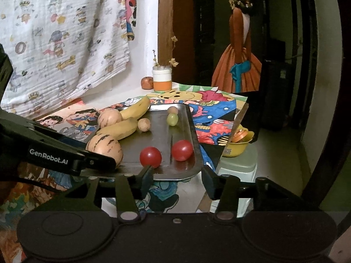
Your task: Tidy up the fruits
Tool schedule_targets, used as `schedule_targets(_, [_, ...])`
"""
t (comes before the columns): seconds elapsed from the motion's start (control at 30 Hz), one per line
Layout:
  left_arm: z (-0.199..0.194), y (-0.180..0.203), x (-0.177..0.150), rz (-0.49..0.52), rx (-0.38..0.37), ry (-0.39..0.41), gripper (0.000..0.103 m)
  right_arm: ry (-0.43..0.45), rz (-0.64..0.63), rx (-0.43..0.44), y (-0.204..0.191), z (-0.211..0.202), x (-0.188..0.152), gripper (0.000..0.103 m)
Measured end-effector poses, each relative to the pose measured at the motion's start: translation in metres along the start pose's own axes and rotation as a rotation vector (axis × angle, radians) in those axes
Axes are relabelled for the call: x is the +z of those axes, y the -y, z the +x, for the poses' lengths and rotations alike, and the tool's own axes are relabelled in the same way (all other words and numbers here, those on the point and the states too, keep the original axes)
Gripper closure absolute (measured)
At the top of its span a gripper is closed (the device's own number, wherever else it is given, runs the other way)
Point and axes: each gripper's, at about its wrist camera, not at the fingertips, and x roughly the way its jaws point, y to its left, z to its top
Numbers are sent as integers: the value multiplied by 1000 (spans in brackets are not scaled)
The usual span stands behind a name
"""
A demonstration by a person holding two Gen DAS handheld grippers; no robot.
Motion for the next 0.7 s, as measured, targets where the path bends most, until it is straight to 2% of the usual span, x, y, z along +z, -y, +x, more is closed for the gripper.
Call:
schedule_targets(0.43, [-25,-3,-1,-28,-11,47,40,30,38,-18,-6,-16,3,36])
schedule_targets(0.7, [-43,-4,0,-41,-17,89,34,51,59,-41,-8,-30,6,24])
